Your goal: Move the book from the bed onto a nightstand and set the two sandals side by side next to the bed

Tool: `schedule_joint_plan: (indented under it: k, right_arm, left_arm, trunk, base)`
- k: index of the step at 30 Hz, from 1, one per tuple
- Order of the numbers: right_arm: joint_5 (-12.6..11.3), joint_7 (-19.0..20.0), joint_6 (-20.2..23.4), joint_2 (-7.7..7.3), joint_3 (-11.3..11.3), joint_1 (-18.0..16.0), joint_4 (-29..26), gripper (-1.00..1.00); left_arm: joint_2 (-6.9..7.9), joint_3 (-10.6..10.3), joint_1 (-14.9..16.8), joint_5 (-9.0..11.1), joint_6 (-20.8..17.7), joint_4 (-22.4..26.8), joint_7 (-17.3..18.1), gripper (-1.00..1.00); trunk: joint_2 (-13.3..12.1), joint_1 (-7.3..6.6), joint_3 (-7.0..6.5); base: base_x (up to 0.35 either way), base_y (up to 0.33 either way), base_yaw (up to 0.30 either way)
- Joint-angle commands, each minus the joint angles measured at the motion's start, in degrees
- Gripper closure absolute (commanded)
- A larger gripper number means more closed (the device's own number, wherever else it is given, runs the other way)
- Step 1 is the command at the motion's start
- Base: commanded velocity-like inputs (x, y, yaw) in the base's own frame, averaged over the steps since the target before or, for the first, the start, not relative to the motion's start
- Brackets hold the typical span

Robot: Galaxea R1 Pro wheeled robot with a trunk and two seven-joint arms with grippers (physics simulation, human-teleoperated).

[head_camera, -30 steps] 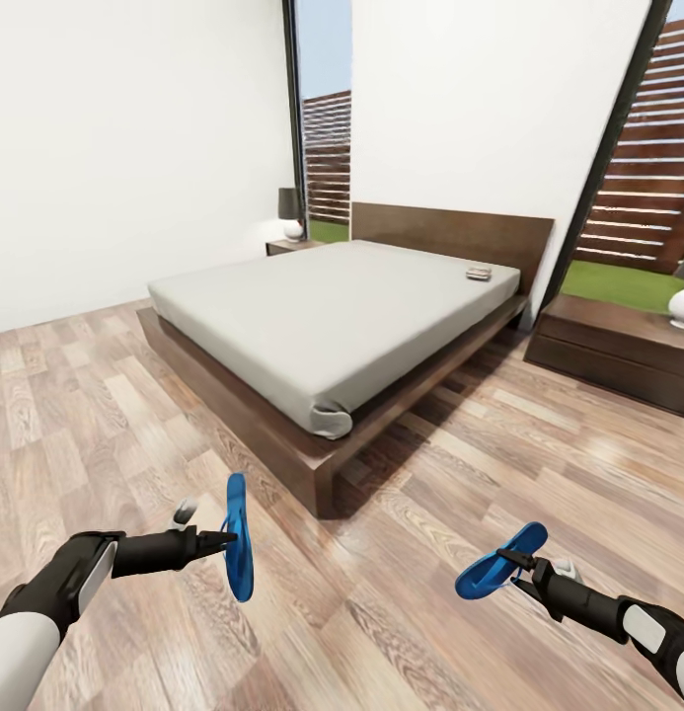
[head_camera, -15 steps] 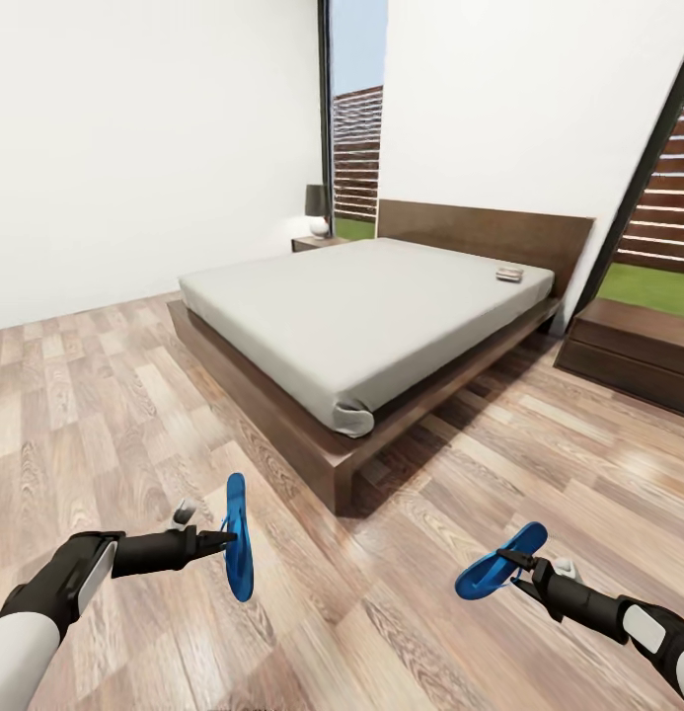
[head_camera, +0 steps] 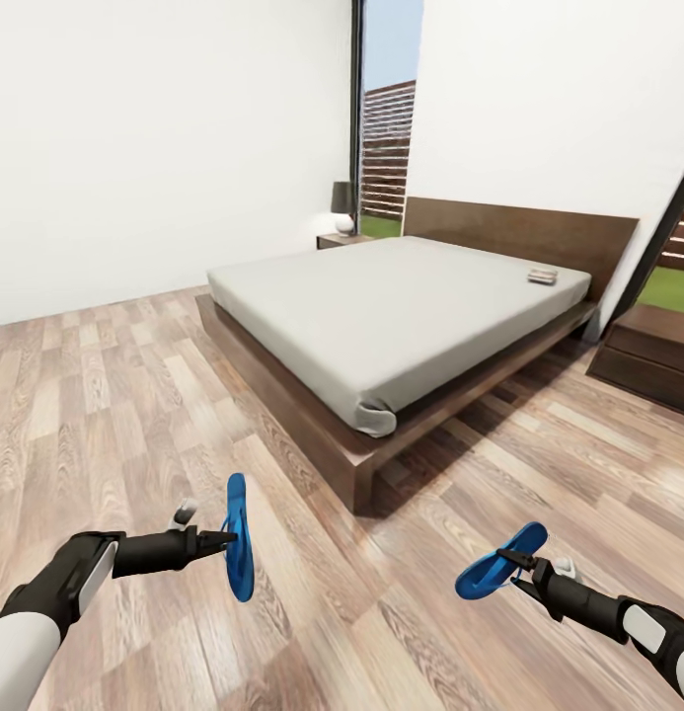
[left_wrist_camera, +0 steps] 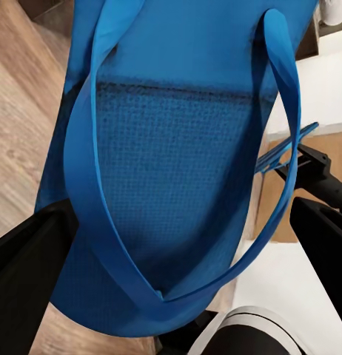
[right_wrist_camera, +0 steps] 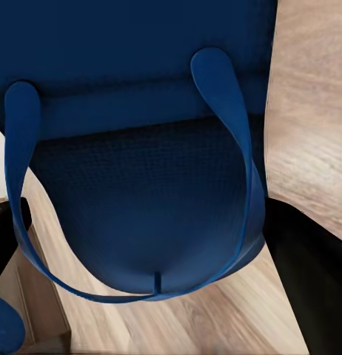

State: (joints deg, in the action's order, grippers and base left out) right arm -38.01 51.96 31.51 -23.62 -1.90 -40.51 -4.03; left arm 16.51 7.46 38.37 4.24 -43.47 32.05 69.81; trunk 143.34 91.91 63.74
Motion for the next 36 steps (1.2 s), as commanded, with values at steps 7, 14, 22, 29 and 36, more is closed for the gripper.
schedule_joint_plan:
  k: [7, 14, 22, 29, 36]
  right_arm:
    - [-0.1, 0.1, 0.5, -0.02, -0.1, 0.0, 0.0, 1.0]
    - [-0.1, 0.1, 0.5, 0.01, -0.1, 0.0, 0.0, 1.0]
    - [-0.1, 0.1, 0.5, 0.03, -0.2, 0.0, 0.0, 1.0]
    - [-0.1, 0.1, 0.5, 0.01, -0.2, 0.0, 0.0, 1.0]
    - [-0.1, 0.1, 0.5, 0.01, -0.2, 0.0, 0.0, 1.0]
  left_arm:
    - [-0.04, 0.1, 0.0, 0.2, -0.4, 0.0, 0.1, 1.0]
    - [-0.05, 0.1, 0.0, 0.2, -0.4, -0.1, 0.0, 1.0]
    - [-0.21, 0.0, 0.0, 0.2, -0.4, -0.1, 0.0, 1.0]
    - [-0.27, 0.0, 0.0, 0.2, -0.4, -0.2, 0.0, 1.0]
    - [-0.3, 0.0, 0.0, 0.2, -0.4, -0.2, 0.1, 1.0]
  trunk:
    - [0.0, -0.01, 0.25]
    - [0.0, -0.01, 0.45]
    - [0.0, -0.01, 0.69]
    - [0.0, -0.01, 0.89]
    - [0.0, -0.01, 1.09]
  base:
    - [0.092, 0.0, 0.164]
    - [0.127, 0.0, 0.164]
    - [0.141, -0.028, 0.164]
    - [0.136, -0.129, 0.164]
    - [0.119, -0.164, 0.163]
